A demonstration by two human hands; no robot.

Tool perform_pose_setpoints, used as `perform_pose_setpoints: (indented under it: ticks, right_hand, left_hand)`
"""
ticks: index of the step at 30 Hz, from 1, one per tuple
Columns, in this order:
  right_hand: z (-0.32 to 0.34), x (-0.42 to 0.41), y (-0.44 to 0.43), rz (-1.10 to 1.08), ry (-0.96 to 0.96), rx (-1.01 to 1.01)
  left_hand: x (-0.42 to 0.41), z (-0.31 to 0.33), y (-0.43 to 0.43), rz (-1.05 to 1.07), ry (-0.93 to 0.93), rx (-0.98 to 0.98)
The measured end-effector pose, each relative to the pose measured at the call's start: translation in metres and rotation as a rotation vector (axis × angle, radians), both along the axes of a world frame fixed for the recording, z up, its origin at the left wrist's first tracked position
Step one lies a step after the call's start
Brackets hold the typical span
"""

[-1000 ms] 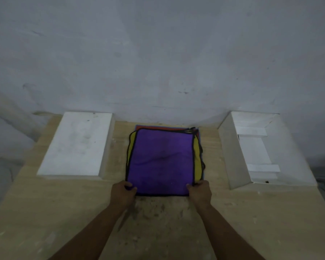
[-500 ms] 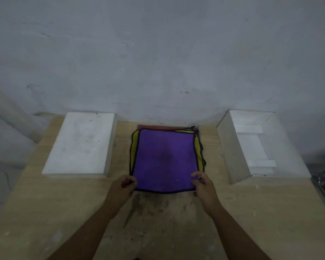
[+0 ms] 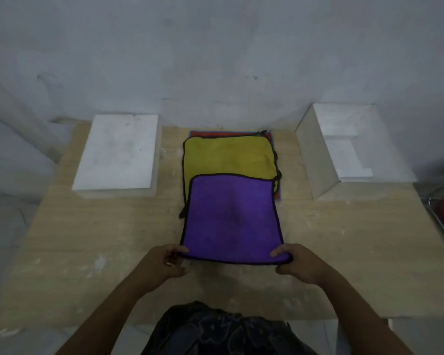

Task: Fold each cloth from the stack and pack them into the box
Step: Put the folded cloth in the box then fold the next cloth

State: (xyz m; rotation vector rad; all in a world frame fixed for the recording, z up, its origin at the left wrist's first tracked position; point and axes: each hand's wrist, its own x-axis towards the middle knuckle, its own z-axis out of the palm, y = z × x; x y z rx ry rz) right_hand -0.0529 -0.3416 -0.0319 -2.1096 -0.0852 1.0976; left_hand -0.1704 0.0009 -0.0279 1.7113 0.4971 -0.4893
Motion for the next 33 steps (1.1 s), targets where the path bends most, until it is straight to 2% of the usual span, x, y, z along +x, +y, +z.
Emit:
perform_pose_setpoints:
  ticks: [3, 6, 9, 13, 17, 23, 27, 29, 31, 33]
  right_hand:
    - [0.009, -0.014, -0.003, 0.146, 0.025, -0.031]
    - [0.016, -0.019, -0.007, 0.076, 0.047, 0.03]
    - [0.013, -0.011, -0.009, 0.044, -0.096, 0.041]
    - [0.005, 0.01, -0.002, -0.197, -0.237, 0.095]
    - [-0.008, 0.033, 0.013, -0.442, -0.168, 0.194]
    - [-0.024, 0.068, 0.031, -0.514, -0.227, 0.16]
    - [-0.028, 0.08, 0.039, -0.526, -0.287, 0.09]
    - [-0.035, 0.083, 0.037, -0.491, -0.33, -0.026]
    - [-0.043, 0.08, 0.035, -0.422, -0.413, -0.172]
    - [-0.044, 0.07, 0.036, -0.449, -0.42, -0.253]
  left_hand:
    - [-0.013, 0.001, 0.003, -0.049, 0.047, -0.021]
    - [-0.013, 0.005, 0.003, -0.057, 0.033, -0.013]
    - [0.003, 0.003, 0.0, 0.07, -0.079, 0.066]
    - [0.045, 0.003, -0.006, 0.129, -0.154, 0.115]
    - [0.088, -0.01, -0.008, 0.201, -0.144, 0.171]
    - [0.131, -0.031, -0.003, 0.338, -0.094, 0.195]
    - [0.141, -0.035, -0.004, 0.391, -0.067, 0.206]
    - [0.139, -0.037, -0.007, 0.375, -0.064, 0.202]
    - [0.132, -0.038, -0.011, 0.32, -0.056, 0.273]
    - [0.119, -0.043, -0.016, 0.275, -0.026, 0.362]
